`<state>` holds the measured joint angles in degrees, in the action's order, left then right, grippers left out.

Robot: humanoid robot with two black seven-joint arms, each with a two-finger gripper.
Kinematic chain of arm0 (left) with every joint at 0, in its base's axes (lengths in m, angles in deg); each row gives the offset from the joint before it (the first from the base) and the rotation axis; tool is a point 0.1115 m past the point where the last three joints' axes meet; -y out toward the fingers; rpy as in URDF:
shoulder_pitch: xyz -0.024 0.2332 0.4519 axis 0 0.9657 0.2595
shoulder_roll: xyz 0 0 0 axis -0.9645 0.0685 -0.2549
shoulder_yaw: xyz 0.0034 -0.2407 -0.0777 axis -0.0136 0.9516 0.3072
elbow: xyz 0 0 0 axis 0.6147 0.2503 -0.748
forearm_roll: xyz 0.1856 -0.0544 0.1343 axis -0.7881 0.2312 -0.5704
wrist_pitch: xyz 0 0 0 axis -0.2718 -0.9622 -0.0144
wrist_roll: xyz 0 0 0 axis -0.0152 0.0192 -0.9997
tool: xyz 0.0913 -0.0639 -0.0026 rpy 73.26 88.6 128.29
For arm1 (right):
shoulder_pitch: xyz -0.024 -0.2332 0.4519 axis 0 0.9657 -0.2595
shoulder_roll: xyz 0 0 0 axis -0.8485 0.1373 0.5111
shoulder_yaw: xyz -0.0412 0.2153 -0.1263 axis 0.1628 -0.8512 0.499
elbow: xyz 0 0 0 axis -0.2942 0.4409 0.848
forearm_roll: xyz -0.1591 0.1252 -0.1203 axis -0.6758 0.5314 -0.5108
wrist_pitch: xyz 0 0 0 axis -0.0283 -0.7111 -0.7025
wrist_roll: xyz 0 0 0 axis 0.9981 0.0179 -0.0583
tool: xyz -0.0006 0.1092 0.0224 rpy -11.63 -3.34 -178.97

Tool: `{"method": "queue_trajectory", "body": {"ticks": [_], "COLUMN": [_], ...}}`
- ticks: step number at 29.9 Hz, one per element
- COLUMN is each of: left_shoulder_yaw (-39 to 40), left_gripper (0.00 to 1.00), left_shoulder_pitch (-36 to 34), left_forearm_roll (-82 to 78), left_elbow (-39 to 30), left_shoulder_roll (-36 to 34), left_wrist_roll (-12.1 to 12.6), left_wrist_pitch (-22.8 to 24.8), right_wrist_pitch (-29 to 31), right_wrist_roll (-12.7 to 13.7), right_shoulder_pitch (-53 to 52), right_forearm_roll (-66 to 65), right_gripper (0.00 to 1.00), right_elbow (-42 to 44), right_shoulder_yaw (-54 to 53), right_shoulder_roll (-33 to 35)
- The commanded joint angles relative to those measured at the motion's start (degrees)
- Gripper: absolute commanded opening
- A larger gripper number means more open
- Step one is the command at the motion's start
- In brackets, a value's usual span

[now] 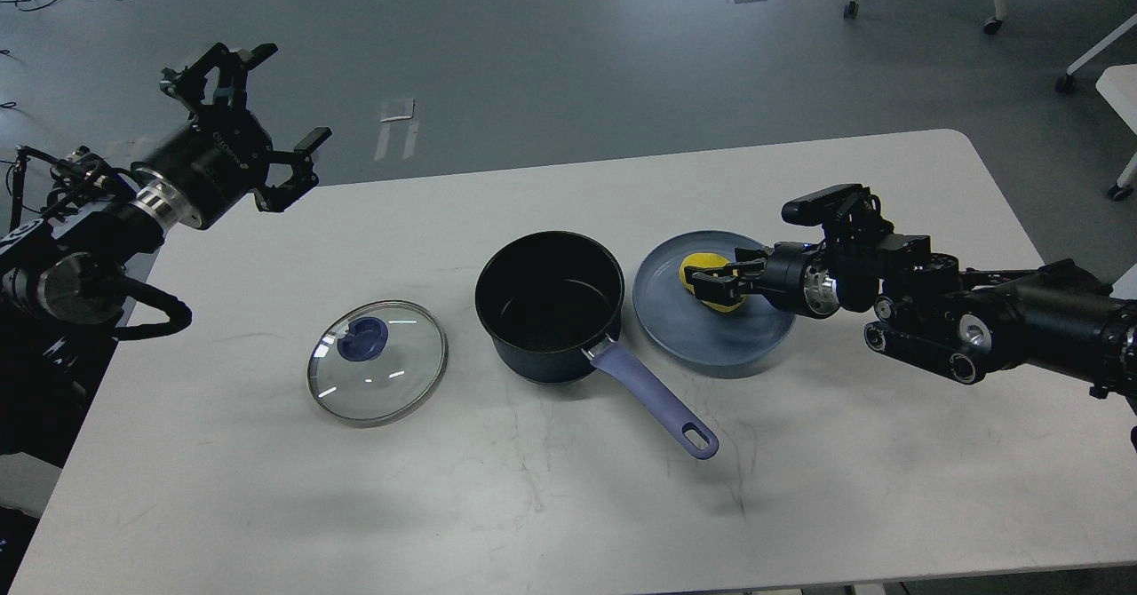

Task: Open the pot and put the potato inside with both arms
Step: 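Reach the right gripper down and grasp the yellow potato on the plate, then lift the potato and carry it over the saucepan with the right gripper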

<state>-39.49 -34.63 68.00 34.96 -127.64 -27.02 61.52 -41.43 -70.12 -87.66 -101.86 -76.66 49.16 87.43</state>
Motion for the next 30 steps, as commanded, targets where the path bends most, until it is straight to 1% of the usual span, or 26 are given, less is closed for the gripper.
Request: {"method": "queue_trajectory", "body": {"ticks": [1, 2, 6, 8, 12, 16, 19, 24, 27, 29, 30], "left_shoulder_yaw": [0.0, -0.09, 0.09, 0.18, 0.18, 0.09, 0.09, 0.09, 0.09, 0.09, 0.09], "left_gripper": [0.99, 0.99, 0.99, 0.99, 0.99, 0.99, 0.99, 0.99, 0.99, 0.99, 0.99], "left_shoulder_pitch": [0.27, 0.36, 0.27, 0.27, 0.27, 0.27, 0.27, 0.27, 0.27, 0.27, 0.27], "left_forearm_roll": [0.0, 0.0, 0.0, 0.0, 0.0, 0.0, 0.0, 0.0, 0.0, 0.0, 0.0], "left_elbow": [0.0, 0.0, -0.08, -0.08, -0.08, -0.08, -0.08, -0.08, -0.08, -0.43, -0.44], "left_shoulder_roll": [0.08, 0.08, 0.34, 0.43, 0.35, 0.35, 0.26, 0.34, 0.43, 0.52, 0.52], "left_wrist_roll": [-0.09, -0.09, -0.09, -0.09, -0.09, -0.09, -0.09, -0.09, -0.09, -0.09, -0.09], "left_wrist_pitch": [0.07, 0.07, -0.11, -0.11, -0.02, 0.07, 0.07, 0.24, 0.16, 0.16, 0.16], "right_wrist_pitch": [0.05, 0.05, -0.03, -0.04, -0.21, -3.19, -5.3, -6.62, -8.21, -8.56, -8.56], "right_wrist_roll": [-1.64, -1.9, -2.34, -2.52, -2.7, -5.59, -5.86, -5.95, -5.95, -6.47, -6.48], "right_shoulder_pitch": [0.24, 0.42, 1.3, 1.47, 0.95, -3.34, -6.24, -12.67, -15.66, -15.84, -15.84], "right_forearm_roll": [-0.5, -0.5, -0.5, -0.5, -0.42, -0.5, -0.68, -4.1, -4.9, -4.9, -4.9], "right_gripper": [0.41, 0.36, 0.31, 0.3, 0.3, 0.31, 0.32, 0.32, 0.32, 0.32, 0.32], "right_elbow": [0.16, 0.16, 0.16, 0.25, 0.16, -1.15, -2.9, -3.62, -3.62, -3.18, -3.18], "right_shoulder_yaw": [0.09, 0.09, 0.09, 0.0, -0.26, -0.17, -0.09, -0.09, -0.17, -0.09, -0.09], "right_shoulder_roll": [-0.05, -0.05, -0.14, -0.4, -1.98, -1.2, -0.15, 0.56, -1.19, -5.13, -5.15]}}
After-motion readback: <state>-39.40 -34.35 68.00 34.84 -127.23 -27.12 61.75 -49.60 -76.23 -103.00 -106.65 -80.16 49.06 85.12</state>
